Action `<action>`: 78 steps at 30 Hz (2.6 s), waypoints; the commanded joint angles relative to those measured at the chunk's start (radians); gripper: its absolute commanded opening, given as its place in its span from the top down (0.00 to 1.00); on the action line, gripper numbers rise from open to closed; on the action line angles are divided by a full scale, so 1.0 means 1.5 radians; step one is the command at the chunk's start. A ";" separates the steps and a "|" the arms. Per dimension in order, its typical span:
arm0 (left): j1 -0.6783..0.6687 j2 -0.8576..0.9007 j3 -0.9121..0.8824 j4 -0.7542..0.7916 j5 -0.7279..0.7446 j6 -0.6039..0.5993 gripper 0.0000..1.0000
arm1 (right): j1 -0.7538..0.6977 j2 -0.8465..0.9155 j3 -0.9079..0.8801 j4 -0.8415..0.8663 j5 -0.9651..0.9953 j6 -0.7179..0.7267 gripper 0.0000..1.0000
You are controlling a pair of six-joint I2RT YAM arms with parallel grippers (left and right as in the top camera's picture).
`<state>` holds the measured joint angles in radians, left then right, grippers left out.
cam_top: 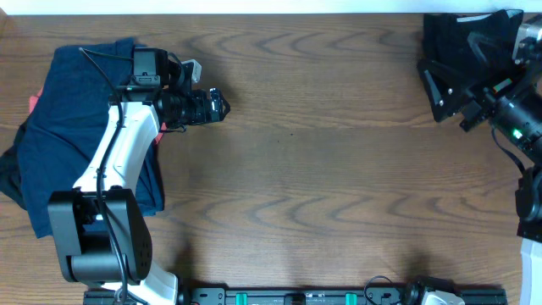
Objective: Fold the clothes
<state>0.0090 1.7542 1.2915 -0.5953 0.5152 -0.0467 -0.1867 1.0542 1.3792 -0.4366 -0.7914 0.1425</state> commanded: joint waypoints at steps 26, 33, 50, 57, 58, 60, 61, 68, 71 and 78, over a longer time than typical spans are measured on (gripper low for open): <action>-0.004 0.004 -0.005 -0.002 -0.008 0.011 0.02 | 0.064 -0.422 -0.711 0.227 0.395 -0.080 0.01; -0.004 0.004 -0.005 -0.002 -0.008 0.011 0.02 | 0.078 -0.549 -0.861 0.267 0.395 -0.080 0.01; -0.004 0.004 -0.005 -0.002 -0.008 0.011 0.02 | 0.078 -0.700 -0.916 0.254 0.405 -0.076 0.01; -0.004 0.004 -0.005 -0.002 -0.008 0.011 0.02 | 0.077 -0.698 -0.916 0.253 0.405 -0.076 0.01; -0.004 0.004 -0.005 -0.002 -0.008 0.011 0.02 | 0.077 -0.698 -0.916 0.253 0.405 -0.076 0.01; -0.004 0.004 -0.005 -0.002 -0.008 0.011 0.02 | 0.077 -0.698 -0.916 0.253 0.405 -0.076 0.01; -0.004 0.004 -0.005 -0.002 -0.008 0.011 0.02 | 0.077 -0.698 -0.916 0.253 0.405 -0.076 0.01; -0.004 0.004 -0.005 -0.002 -0.008 0.011 0.02 | 0.077 -0.698 -0.916 0.253 0.405 -0.076 0.01; -0.004 0.004 -0.005 -0.002 -0.008 0.011 0.02 | 0.077 -0.698 -0.916 0.253 0.405 -0.076 0.01; -0.004 -0.013 -0.006 0.002 -0.008 0.022 0.02 | 0.077 -0.698 -0.916 0.253 0.405 -0.076 0.01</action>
<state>0.0090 1.7542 1.2903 -0.5949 0.5117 -0.0456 -0.0772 0.0143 0.0101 -0.0555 -0.1898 0.0364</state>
